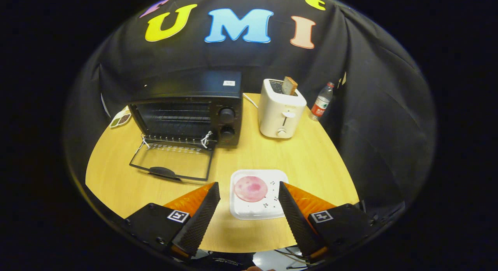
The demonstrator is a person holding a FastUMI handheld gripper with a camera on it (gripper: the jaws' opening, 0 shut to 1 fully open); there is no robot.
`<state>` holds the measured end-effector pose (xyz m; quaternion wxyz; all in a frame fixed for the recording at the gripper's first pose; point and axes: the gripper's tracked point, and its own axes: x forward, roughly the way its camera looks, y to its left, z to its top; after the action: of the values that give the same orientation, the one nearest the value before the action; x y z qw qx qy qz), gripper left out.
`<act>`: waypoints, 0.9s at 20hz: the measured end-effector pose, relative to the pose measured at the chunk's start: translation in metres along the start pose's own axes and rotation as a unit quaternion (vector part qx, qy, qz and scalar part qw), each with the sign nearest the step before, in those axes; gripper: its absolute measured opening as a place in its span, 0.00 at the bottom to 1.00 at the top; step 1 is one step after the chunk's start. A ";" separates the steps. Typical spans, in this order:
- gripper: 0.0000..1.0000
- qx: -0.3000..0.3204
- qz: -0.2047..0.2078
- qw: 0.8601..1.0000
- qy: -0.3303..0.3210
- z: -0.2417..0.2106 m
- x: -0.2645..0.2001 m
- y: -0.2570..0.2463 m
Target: Open the toaster oven, put the food inside, and close the toaster oven door.
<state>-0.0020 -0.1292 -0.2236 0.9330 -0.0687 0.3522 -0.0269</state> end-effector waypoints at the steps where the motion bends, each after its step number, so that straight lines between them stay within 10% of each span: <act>1: 0.97 0.010 -0.002 1.000 0.005 -0.002 0.002 -0.010; 18: 0.98 -0.014 0.057 0.988 0.146 -0.044 0.112 -0.090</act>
<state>0.0522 -0.2342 -0.3162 0.8705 -0.0569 0.4885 0.0210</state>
